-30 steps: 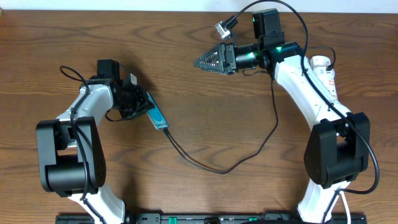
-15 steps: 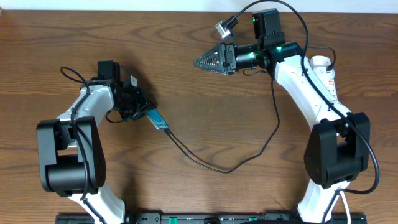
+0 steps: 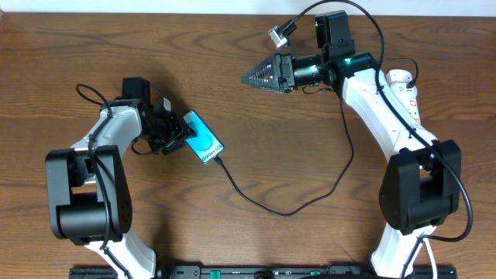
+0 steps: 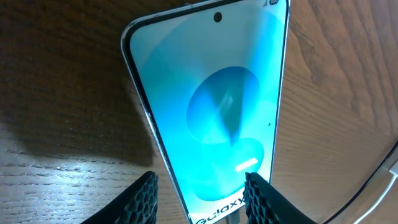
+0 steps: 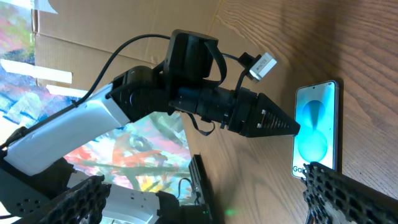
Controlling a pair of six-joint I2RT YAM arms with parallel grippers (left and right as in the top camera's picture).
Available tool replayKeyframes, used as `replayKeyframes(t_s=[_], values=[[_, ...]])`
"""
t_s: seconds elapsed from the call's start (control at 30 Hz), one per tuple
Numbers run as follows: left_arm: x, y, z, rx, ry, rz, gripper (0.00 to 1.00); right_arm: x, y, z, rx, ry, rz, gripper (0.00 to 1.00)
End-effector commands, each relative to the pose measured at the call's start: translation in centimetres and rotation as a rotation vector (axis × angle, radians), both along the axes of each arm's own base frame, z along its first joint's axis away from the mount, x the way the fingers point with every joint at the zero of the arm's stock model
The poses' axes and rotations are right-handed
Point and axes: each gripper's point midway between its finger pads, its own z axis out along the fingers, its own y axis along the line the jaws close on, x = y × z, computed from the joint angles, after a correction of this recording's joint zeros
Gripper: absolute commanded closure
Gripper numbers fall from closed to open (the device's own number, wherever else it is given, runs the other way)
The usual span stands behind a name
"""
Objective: Plug charger to phone and switch on socket
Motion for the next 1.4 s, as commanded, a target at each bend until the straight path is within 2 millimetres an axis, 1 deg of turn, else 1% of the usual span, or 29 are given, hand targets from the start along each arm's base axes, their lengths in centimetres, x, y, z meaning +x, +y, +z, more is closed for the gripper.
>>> replayKeyframes(t_s=[0.0,0.13,0.17,0.27,0.33,0.37,0.4,0.53,0.57,0.6,0.63,0.73,0.83,0.9,0.93,1.0,1.1,1.17,1.23,1.27,1.37], values=[[-0.3,0.0,0.0,0.003,0.002,-0.010,0.54,-0.6,0.2,1.9,0.014,-0.037,0.010,0.01],[-0.2,0.0,0.0,0.004,-0.003,-0.010,0.54,-0.6,0.2,1.9,0.014,-0.037,0.010,0.01],[-0.1,0.1,0.0,0.005,-0.008,-0.010,0.52,-0.6,0.2,1.9,0.014,-0.037,0.010,0.01],[0.3,0.3,0.1,0.020,-0.024,-0.007,0.41,-0.5,0.1,1.9,0.014,-0.038,0.006,0.01],[0.8,0.6,0.6,0.037,-0.040,-0.004,0.34,-0.3,-0.1,1.9,0.014,-0.038,0.000,0.01],[1.0,0.7,0.9,0.041,-0.050,-0.002,0.33,-0.2,-0.3,1.9,0.014,-0.039,-0.004,0.01],[1.2,0.8,1.4,0.046,-0.063,-0.001,0.30,0.0,-0.6,1.9,0.014,-0.038,-0.012,0.01],[2.2,1.3,4.3,0.051,-0.131,0.015,0.28,0.6,-1.5,1.9,0.012,-0.034,-0.033,0.01],[2.5,1.6,6.1,0.054,-0.176,0.025,0.27,1.1,-2.0,1.5,-0.010,-0.026,-0.062,0.01],[2.6,1.8,7.2,0.057,-0.205,0.034,0.26,1.5,-2.4,0.7,-0.052,-0.018,-0.099,0.01],[2.6,2.2,9.7,0.062,-0.269,0.051,0.24,2.2,-3.5,-1.2,-0.153,0.010,-0.173,0.01],[2.2,2.7,14.2,0.076,-0.390,0.068,0.16,2.3,-6.4,-4.7,-0.357,0.067,-0.273,0.01],[1.5,2.9,18.4,0.084,-0.506,0.086,0.10,2.0,-9.5,-6.6,-0.529,0.104,-0.355,0.01],[0.8,2.8,20.6,0.088,-0.569,0.094,0.09,1.8,-11.7,-6.8,-0.617,0.113,-0.414,0.01],[0.3,2.7,21.8,0.087,-0.598,0.101,0.09,1.8,-12.9,-6.7,-0.654,0.112,-0.446,0.01],[-0.4,2.6,23.4,0.086,-0.640,0.109,0.08,1.6,-15.1,-5.9,-0.712,0.102,-0.509,0.01],[-1.6,2.5,24.9,0.090,-0.679,0.109,0.08,1.3,-19.0,-3.1,-0.747,0.061,-0.619,0.01],[-2.1,2.4,25.3,0.091,-0.687,0.109,0.08,1.1,-21.8,-1.1,-0.746,0.035,-0.704,0.01],[-2.3,2.4,25.2,0.091,-0.681,0.109,0.08,0.8,-25.0,0.8,-0.738,0.017,-0.790,0.01],[-2.4,2.4,25.1,0.090,-0.673,0.109,0.08,0.5,-27.2,1.7,-0.735,0.018,-0.850,0.01],[-2.5,2.4,24.8,0.089,-0.657,0.108,0.08,-0.5,-32.7,2.7,-0.742,0.044,-0.982,0.01]])
